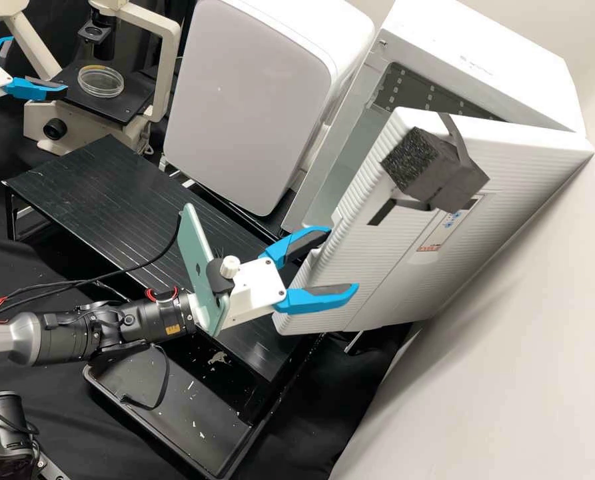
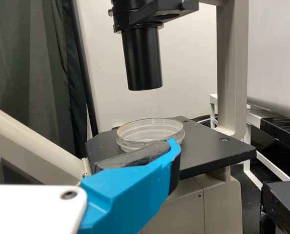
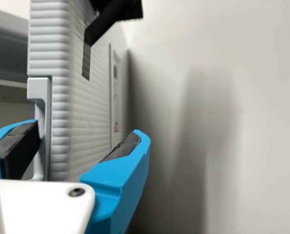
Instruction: Open the incubator door
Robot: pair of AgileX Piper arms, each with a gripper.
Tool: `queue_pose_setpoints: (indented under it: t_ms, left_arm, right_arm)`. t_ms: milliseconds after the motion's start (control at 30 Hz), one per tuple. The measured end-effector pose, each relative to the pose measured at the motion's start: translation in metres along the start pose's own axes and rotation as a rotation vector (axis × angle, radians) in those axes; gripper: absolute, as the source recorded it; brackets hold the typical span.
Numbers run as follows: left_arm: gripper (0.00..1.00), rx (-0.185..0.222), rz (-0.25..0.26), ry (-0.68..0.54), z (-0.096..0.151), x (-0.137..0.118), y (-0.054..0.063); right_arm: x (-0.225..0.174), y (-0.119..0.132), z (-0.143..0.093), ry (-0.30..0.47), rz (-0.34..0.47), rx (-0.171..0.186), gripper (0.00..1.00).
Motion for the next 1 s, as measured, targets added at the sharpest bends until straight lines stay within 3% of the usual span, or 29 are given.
queue_pose_setpoints:
  t_ms: [67,133,367,533,900,1000]
  left_arm:
    - [1.0,0.0,0.0,0.0,0.0,0.0,0.0]
    - [1.0,0.0,0.0,0.0,0.0,0.0,0.0]
    - [1.0,0.0,0.0,0.0,0.0,0.0,0.0]
    - [1.0,0.0,0.0,0.0,0.0,0.0,0.0]
    - [1.0,0.0,0.0,0.0,0.0,0.0,0.0]
    - [1.0,0.0,0.0,0.0,0.0,0.0,0.0]
  right_arm:
    - [0.0,0.0,0.001,-0.018,0.007,-0.021,1.0]
    - [0.0,-0.002,0.004,-0.052,0.016,-0.02,1.0]
    - [0.001,-0.011,0.014,-0.188,0.028,-0.093,1.0]
    - [-0.006,-0.011,0.014,-0.231,0.109,-0.144,1.0]
    - [-0.023,-0.012,-0.008,-0.172,0.222,-0.199,1.0]
    - [-0.033,-0.011,-0.016,-0.132,0.227,-0.186,1.0]
